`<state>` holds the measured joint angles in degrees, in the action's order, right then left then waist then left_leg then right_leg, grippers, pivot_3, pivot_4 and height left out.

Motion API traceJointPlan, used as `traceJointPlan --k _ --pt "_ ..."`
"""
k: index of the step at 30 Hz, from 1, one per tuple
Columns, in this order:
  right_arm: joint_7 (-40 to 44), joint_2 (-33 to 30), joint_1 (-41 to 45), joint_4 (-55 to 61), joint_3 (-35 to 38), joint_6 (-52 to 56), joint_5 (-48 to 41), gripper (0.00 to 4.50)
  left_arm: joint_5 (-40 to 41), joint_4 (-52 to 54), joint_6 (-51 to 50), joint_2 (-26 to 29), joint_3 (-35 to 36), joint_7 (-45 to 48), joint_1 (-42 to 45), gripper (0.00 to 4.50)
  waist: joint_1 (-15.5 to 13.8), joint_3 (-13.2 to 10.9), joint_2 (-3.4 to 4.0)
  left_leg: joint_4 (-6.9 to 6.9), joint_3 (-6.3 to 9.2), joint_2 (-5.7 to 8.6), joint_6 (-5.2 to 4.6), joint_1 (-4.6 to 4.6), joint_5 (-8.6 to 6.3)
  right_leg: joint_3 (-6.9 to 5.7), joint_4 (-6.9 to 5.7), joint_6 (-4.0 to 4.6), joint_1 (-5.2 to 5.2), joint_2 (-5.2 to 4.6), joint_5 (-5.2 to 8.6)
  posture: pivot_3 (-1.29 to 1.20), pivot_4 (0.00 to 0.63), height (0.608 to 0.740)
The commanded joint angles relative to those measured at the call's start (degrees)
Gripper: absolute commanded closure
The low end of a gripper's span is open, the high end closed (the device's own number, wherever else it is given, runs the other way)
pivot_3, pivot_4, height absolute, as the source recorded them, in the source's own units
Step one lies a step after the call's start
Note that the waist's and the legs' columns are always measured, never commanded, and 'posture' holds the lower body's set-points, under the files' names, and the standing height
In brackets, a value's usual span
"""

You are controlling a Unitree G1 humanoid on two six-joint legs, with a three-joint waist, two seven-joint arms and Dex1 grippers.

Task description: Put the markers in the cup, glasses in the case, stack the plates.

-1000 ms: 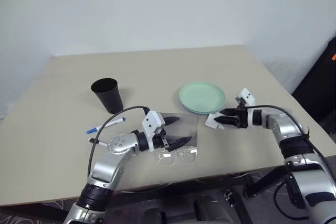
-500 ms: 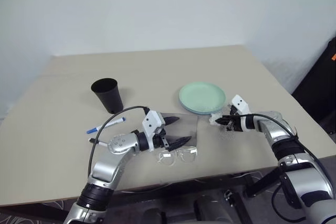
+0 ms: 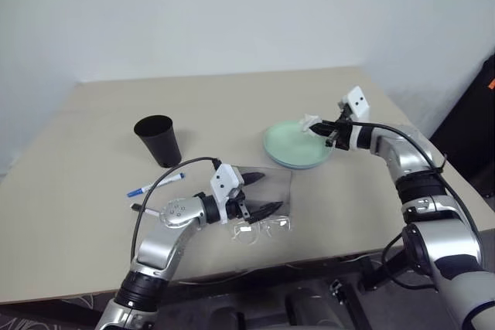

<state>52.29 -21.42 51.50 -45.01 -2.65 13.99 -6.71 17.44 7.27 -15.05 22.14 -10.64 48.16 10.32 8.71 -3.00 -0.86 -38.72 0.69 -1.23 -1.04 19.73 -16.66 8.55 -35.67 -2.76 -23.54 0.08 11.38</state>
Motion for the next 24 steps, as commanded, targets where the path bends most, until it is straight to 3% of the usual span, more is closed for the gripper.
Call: traceJointPlan --k 1,7,14,22,24 --pt "-2.7 0.35 2.56 -4.9 -0.16 -4.29 1.96 4.27 -0.32 1.07 1.04 -0.12 0.27 -0.27 0.81 0.02 -0.01 0.0 0.01 0.01 0.0 0.03 0.0 0.05 0.0 0.0 0.01 -0.04 -0.03 -0.03 0.02 0.0 0.0 0.74" --pt "-2.65 0.61 3.25 -9.15 0.42 -8.08 2.24 2.51 0.07 2.39 0.62 0.9 1.23 -0.57 -0.33 0.02 0.13 0.0 0.01 0.0 0.01 0.21 -0.1 0.22 -0.06 0.06 0.02 -0.17 -0.15 -0.21 0.1 0.0 0.0 0.74" --pt "2.85 -1.02 -0.04 -4.4 1.3 -7.92 0.1 2.51 0.8 2.31 0.11 3.86 1.98 1.73 0.42 0.02 0.1 0.0 0.01 -0.03 0.04 0.21 -0.1 0.14 -0.06 0.06 -0.06 -0.17 -0.09 -0.18 0.1 0.0 0.0 0.74" --pt "-1.89 0.75 -0.41 -5.84 2.06 -9.95 1.31 2.51 0.97 -1.18 0.69 5.93 2.38 4.84 4.33 0.02 0.14 0.0 0.02 -0.05 0.03 0.22 -0.1 0.12 -0.06 0.05 -0.05 -0.17 -0.06 -0.19 0.1 0.0 0.0 0.74" --pt "-2.58 1.51 -0.14 -6.63 1.96 -9.88 1.39 2.14 0.77 -1.45 0.79 5.5 2.0 4.89 4.81 0.02 0.16 0.0 0.02 -0.05 0.04 0.21 -0.1 0.11 -0.06 0.06 -0.05 -0.17 -0.06 -0.18 0.1 0.0 0.0 0.74"
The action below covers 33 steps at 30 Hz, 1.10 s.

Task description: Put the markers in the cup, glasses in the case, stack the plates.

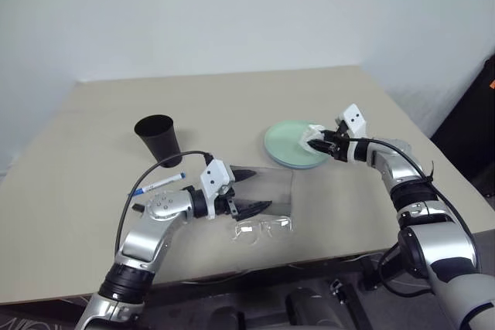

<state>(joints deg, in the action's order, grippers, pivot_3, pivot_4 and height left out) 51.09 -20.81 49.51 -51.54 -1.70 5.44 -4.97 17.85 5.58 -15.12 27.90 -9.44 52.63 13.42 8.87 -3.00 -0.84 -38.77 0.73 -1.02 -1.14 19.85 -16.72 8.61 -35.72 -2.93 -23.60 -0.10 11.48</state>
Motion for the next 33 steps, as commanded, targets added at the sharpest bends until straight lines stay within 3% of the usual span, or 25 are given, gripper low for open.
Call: traceJointPlan --k 1,7,15,20,27,33 --pt "-1.52 1.12 1.85 -0.3 0.91 -1.51 -0.27 1.99 0.3 0.25 0.88 -0.44 0.65 0.4 1.79 0.02 0.0 0.0 0.0 0.01 0.01 0.0 0.0 0.0 0.0 0.0 0.0 0.0 0.0 0.0 0.0 0.0 0.0 0.74" --pt "-1.34 1.12 1.69 -1.13 0.9 -2.21 -0.04 0.01 0.13 0.89 0.89 -0.94 0.32 0.19 1.17 0.02 -0.07 0.0 0.0 0.02 0.01 0.0 0.0 0.01 0.0 0.0 0.01 0.0 -0.01 -0.01 0.0 0.0 0.0 0.74" --pt "0.61 -0.26 1.0 1.17 1.78 -3.38 -1.09 0.01 -2.18 0.68 1.29 1.69 -1.17 2.23 1.88 0.02 -0.05 0.0 0.0 0.0 0.02 0.0 0.0 0.0 0.0 0.0 0.0 0.0 0.0 0.0 0.0 0.0 0.0 0.74" --pt "4.81 -0.97 -0.96 5.89 2.78 -2.53 -3.46 0.01 -4.68 -0.26 1.79 6.06 -4.8 8.88 4.39 0.02 -0.04 0.0 0.01 0.01 0.01 0.01 0.0 0.01 0.0 0.0 0.0 0.0 0.0 0.0 0.0 0.0 0.0 0.74" --pt "6.69 -0.86 -5.01 13.44 2.37 -0.37 -4.55 0.01 -7.05 -2.3 1.41 7.91 -9.59 15.86 9.18 0.02 -0.11 0.0 0.01 0.0 0.03 0.0 0.0 0.0 0.0 -0.02 0.0 -0.01 0.02 0.01 0.01 0.0 0.0 0.74" --pt "15.72 -3.23 -11.67 28.5 1.57 8.0 -11.04 0.01 -11.44 -6.75 3.5 6.73 -13.99 18.46 13.52 0.02 -0.15 0.0 0.01 -0.01 0.06 0.01 0.0 0.01 0.0 -0.02 0.0 -0.01 0.02 0.02 0.01 0.0 0.0 0.74"
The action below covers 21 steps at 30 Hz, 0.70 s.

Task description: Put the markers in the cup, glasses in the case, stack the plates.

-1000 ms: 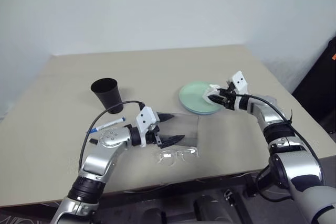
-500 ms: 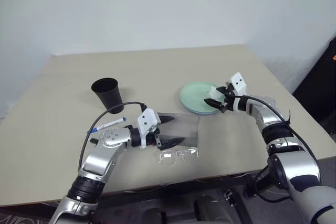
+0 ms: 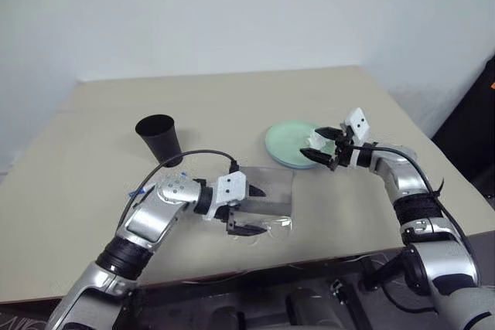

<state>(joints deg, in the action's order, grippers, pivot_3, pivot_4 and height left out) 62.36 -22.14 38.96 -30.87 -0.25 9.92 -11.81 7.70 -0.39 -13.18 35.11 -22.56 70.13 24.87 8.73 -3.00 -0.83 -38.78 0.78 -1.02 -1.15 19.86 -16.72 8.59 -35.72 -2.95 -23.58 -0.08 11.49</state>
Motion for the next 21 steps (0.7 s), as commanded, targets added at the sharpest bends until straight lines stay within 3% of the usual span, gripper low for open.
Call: traceJointPlan --k 1,5,10,15,21 --pt "6.53 -2.89 -2.61 11.3 -0.26 6.04 -5.79 0.01 -1.61 -1.34 1.75 -0.76 -1.32 1.34 2.62 0.02 -0.02 0.0 0.0 0.0 0.0 0.0 0.0 0.0 0.0 0.0 0.0 0.0 0.0 0.0 0.0 0.0 0.0 0.74" --pt "10.61 -6.02 -7.36 21.17 -1.57 12.22 -9.64 0.01 -3.34 -3.24 2.77 -1.45 -3.03 2.74 4.05 0.02 -0.09 0.0 -0.02 -0.03 0.0 0.01 -0.02 0.05 -0.01 0.0 0.0 -0.04 -0.01 -0.01 0.02 0.0 0.0 0.74" --pt "9.36 -6.72 -9.28 24.32 -1.94 14.11 -10.23 0.01 -3.67 -3.85 2.81 -2.35 -3.63 3.73 4.28 0.02 -0.04 -0.01 -0.03 -0.09 -0.05 0.0 -0.02 0.0 -0.01 0.04 -0.03 -0.02 0.02 -0.01 0.02 0.0 0.0 0.74" --pt "8.04 -6.5 -10.06 25.58 -2.08 14.66 -10.56 0.0 -3.86 -3.78 2.0 -2.98 -4.61 5.1 3.9 1.15 -0.07 -0.01 -0.03 -0.1 -0.03 0.01 -0.02 0.0 -0.01 0.03 -0.02 -0.03 0.03 0.0 0.03 0.0 0.0 0.74" --pt "7.0 -6.29 -10.39 26.07 -2.35 14.62 -10.49 0.0 -4.57 -3.1 1.69 -3.05 -4.93 5.01 3.59 3.26 -0.09 -0.01 -0.04 -0.09 -0.02 0.01 -0.05 0.06 -0.03 0.03 0.01 -0.05 0.0 0.0 0.04 0.0 0.0 0.74"
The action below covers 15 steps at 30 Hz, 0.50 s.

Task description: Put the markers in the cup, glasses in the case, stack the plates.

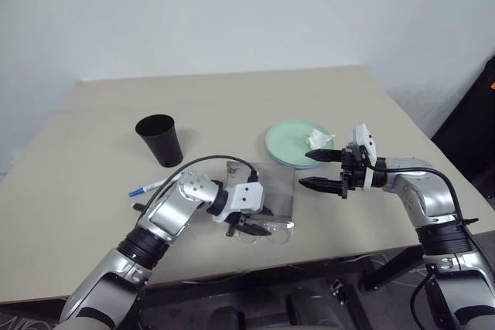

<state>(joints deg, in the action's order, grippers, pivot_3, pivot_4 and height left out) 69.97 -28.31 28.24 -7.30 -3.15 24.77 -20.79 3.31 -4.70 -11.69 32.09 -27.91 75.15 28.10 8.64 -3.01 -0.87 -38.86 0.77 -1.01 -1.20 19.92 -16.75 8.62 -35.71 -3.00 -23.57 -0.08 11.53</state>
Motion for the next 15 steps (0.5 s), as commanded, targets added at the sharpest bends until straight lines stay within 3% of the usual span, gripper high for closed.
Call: traceJointPlan --k 1,15 --pt "-0.8 -0.02 0.32 2.46 0.5 -0.29 -1.47 0.0 -0.34 1.3 0.3 0.07 0.5 -0.17 0.34 3.59 0.0 0.01 0.0 0.0 0.0 0.0 0.0 0.0 0.0 0.0 0.0 0.0 0.0 0.0 0.0 0.0 0.0 0.74" --pt "-2.31 0.55 0.72 1.79 0.06 -1.12 -1.11 0.0 2.41 0.16 -1.05 -0.39 4.39 -1.78 1.22 3.59 0.0 0.0 -0.01 -0.07 0.0 0.01 0.0 -0.02 0.0 0.0 -0.03 0.0 0.04 0.0 0.0 0.0 0.0 0.74"
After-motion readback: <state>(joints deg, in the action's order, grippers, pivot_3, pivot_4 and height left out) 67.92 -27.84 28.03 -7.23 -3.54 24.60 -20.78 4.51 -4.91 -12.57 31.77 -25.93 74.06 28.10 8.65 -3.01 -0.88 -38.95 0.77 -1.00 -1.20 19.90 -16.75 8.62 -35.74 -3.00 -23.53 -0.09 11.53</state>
